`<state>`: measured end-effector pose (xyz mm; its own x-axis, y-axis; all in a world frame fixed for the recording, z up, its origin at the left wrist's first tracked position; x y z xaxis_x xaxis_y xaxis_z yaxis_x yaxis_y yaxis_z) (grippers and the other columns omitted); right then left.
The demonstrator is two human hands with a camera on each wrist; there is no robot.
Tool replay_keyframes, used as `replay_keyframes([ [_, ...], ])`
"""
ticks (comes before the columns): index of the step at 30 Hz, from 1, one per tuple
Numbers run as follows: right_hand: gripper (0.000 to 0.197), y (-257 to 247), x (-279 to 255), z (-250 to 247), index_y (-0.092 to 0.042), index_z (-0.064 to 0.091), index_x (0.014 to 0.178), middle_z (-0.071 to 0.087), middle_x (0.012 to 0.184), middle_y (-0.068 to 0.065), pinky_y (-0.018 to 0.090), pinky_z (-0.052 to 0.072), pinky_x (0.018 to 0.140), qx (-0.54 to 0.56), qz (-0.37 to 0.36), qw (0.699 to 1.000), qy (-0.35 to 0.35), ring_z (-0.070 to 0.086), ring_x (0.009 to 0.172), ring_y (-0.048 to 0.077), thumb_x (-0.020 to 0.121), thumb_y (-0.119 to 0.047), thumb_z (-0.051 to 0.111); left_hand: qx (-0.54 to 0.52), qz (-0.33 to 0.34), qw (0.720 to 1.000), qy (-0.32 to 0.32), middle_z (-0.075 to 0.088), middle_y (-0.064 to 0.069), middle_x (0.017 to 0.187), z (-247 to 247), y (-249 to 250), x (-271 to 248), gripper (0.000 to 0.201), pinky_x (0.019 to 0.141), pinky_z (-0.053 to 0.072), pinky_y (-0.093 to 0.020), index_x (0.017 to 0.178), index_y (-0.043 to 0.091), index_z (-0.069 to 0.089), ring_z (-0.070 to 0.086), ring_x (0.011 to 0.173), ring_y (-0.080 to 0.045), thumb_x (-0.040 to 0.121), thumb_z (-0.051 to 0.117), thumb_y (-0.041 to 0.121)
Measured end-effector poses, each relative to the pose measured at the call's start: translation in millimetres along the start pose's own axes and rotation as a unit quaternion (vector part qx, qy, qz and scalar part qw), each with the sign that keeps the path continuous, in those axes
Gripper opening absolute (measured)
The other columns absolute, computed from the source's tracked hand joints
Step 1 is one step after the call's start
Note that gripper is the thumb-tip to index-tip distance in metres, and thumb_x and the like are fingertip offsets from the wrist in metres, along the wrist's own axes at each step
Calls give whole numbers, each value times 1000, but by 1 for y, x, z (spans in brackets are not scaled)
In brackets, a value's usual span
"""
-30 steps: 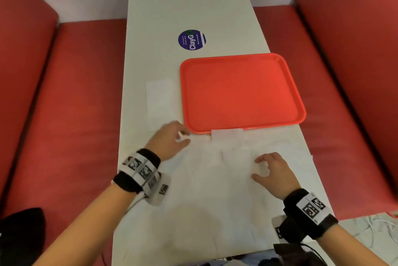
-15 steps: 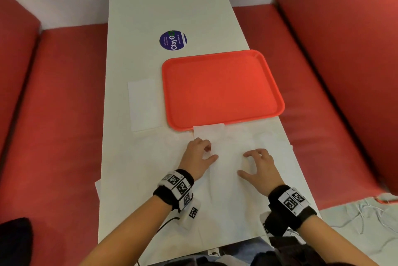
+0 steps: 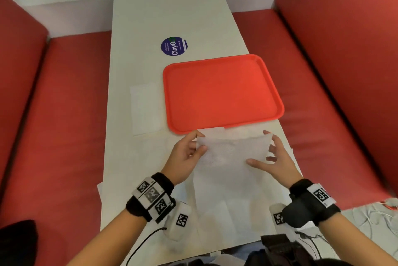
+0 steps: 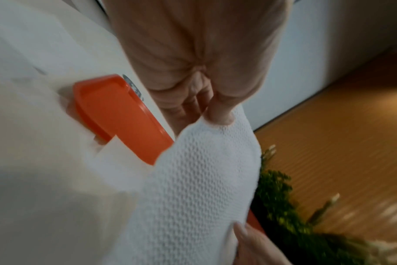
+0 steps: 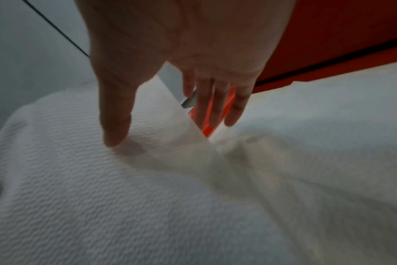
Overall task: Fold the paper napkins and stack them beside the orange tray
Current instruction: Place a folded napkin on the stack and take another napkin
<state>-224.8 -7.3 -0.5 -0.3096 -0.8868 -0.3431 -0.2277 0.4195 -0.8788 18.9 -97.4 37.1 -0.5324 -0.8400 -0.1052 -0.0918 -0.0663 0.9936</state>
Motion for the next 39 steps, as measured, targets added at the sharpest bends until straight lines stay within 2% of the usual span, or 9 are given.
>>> replay_keyframes([
  [6,21,-27,-5,40,-4,71,92,77,90,-1,23,57,69,64,-4,992,-112,73,86,18,75,-13,79,-44,-49,991,115,73,-7,83,-49,-8,-14,8,61,54,-29,103,15,57,68,72,-16,95,59,17],
  [9,17,-36,1,51,-1,71,90,77,88,5,33,60,71,74,-10,992,-100,74,82,23,79,-13,76,-46,-140,979,141,75,-5,95,-63,-32,-23,32,68,60,-37,114,18,60,73,84,-19,88,70,33],
  [14,21,-43,11,72,-7,72,101,77,93,4,37,59,74,61,-32,993,-96,74,83,22,82,-14,76,-25,-156,982,102,77,-6,90,-50,-45,-35,15,65,60,-34,97,11,70,74,84,-27,83,75,9],
  [17,23,-48,14,91,-14,70,109,76,100,-1,36,58,77,16,-53,990,-128,72,89,16,86,-16,73,-27,-126,989,75,73,1,107,-37,-38,-31,16,88,55,-33,98,18,74,68,103,-19,86,74,28],
  [21,27,-59,12,112,-19,67,111,74,103,3,36,59,77,18,-80,979,-187,71,94,22,92,-1,62,-38,-135,989,-35,46,11,136,-19,-33,-27,44,105,40,-38,112,36,71,42,133,-7,103,31,51],
  [26,31,-62,11,113,-15,60,121,72,109,1,27,56,79,87,-51,978,-184,70,96,16,95,1,55,-132,-113,985,-12,63,-4,124,-27,-32,-26,18,86,55,-38,111,13,68,64,107,-23,97,58,10],
  [28,31,-59,10,111,-22,57,123,72,93,6,30,56,68,89,-36,979,-180,70,80,19,98,-5,52,-108,-104,988,24,63,-4,118,-37,-33,-26,24,76,57,-36,110,5,66,67,91,-28,88,63,-6],
  [31,20,-54,6,109,-25,51,120,66,72,6,35,51,55,78,1,981,-175,62,58,23,102,-18,48,-42,-79,993,71,64,2,119,-65,-26,-20,34,68,55,-28,110,11,68,64,73,-17,82,69,-9],
  [39,22,-41,2,100,-25,45,123,75,93,11,34,49,56,68,29,984,-165,69,69,41,101,-29,46,116,-39,982,142,53,1,136,-177,13,37,61,68,58,-23,130,13,59,63,65,-6,76,72,-13],
])
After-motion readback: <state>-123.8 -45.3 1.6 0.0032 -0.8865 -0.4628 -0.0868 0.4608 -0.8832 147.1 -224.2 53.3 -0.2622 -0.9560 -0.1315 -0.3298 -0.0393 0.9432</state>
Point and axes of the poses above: each hand's wrist, its own x-axis towards the middle knuckle, its own z-axis out of the palm, y = z × x, the point moved 7 cm from there along x, towards the middle knuckle
